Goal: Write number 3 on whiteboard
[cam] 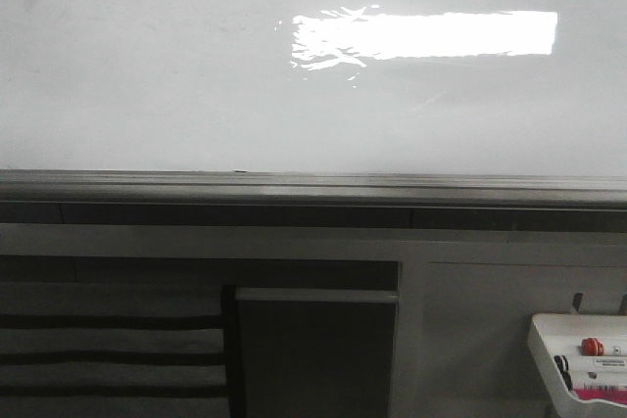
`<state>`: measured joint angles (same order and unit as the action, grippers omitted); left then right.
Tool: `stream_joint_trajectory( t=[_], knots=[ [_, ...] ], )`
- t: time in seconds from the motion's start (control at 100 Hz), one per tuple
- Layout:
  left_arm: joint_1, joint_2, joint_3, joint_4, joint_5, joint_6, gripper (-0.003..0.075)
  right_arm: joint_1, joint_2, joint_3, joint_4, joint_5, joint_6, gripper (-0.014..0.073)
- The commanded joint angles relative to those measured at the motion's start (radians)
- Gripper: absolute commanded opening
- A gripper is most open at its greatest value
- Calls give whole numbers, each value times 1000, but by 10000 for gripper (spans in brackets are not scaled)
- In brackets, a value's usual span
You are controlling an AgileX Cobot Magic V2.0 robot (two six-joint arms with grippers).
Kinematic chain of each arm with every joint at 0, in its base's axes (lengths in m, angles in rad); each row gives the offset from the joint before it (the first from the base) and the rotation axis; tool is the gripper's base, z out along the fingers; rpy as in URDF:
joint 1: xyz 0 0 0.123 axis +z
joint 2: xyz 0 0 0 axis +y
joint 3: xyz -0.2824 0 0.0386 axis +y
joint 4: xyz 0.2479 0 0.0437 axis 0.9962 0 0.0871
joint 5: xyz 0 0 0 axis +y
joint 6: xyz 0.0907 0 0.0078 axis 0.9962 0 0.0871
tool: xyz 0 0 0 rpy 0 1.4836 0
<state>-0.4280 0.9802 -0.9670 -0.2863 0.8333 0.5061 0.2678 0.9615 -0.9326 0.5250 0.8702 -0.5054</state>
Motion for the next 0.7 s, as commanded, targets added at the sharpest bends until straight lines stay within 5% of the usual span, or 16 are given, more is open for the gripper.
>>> stream_joint_trajectory(
  t=[0.0, 0.32, 0.69],
  knots=[
    [11, -15, -23, -32, -69, -12, 197, -6, 34, -43, 71, -108, 0, -53],
    [11, -15, -23, -32, -71, -12, 132, -4, 302, -337, 92, 33, 0, -53],
    [11, -15, -23, -32, -73, -12, 70, 63, 455, -393, 35, -89, -4, -53]
  ],
)
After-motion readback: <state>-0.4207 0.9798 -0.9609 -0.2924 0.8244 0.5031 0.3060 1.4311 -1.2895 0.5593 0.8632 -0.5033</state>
